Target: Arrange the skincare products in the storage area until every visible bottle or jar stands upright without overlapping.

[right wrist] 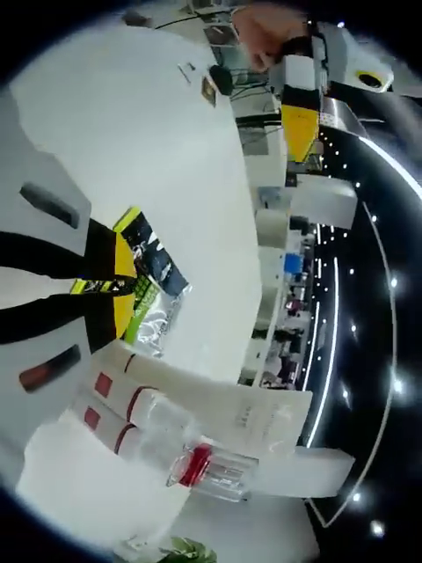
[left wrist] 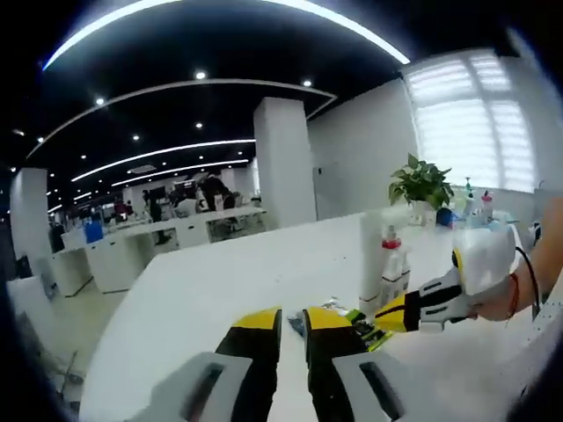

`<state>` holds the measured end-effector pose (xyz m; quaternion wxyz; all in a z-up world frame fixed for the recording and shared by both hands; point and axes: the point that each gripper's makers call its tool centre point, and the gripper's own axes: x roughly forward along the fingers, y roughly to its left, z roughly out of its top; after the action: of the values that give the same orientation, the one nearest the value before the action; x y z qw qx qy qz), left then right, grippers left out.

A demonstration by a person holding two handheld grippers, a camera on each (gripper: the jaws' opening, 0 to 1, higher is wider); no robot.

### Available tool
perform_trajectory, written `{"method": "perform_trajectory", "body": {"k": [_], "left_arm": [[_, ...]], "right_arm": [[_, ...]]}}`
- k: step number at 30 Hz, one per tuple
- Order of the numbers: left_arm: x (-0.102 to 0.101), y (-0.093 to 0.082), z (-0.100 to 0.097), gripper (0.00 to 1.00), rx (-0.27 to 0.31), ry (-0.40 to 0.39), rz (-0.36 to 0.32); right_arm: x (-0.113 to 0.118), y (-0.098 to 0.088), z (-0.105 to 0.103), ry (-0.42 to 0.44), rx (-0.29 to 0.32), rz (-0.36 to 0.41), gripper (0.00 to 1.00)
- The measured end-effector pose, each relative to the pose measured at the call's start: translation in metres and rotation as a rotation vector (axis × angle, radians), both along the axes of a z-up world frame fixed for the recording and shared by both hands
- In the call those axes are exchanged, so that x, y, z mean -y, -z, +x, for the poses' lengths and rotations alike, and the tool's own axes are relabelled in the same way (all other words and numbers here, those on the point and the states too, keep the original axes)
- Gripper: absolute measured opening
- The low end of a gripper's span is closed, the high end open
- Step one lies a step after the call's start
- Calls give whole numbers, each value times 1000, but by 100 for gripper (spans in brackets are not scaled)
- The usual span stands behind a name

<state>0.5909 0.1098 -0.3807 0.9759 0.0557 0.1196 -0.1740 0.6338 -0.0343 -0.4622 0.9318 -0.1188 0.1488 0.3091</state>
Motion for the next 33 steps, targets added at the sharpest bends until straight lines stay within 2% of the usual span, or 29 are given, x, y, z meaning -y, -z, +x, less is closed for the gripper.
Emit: {"method": "perform_trajectory", "body": {"k": [3,4,6,8,10,13,15,22,33], "left_arm": [[-15,5,-8,10,-6,-40,14],[-27,9,-15,10,-24,-83,8],[-37,13,-20,10,-31,-114,7],[-49,18,-29,10,-43,-151,24],[-56,22,-36,10,-49,-174,28],[-73,27,-44,10,-47,-247,8],[-79,33,-51,10,-61,-273,-23],[-102,41,-70,10,-67,-361,-55],[-127,51,-91,10,-105,-420,-74]], "right_arm": [[-9,-2,-7,-25,-30,45,5],[-17,-4,-12,-52,-51,80,6],[-23,-4,-15,-66,-74,96,9],[-33,-5,-18,-78,-117,155,10],[-43,-3,-19,-101,-157,175,13],[-62,4,-25,-179,-182,126,21],[-74,4,-26,-193,-195,138,22],[-107,-3,-30,-257,-199,141,24],[-122,-3,-35,-249,-242,181,27]]}}
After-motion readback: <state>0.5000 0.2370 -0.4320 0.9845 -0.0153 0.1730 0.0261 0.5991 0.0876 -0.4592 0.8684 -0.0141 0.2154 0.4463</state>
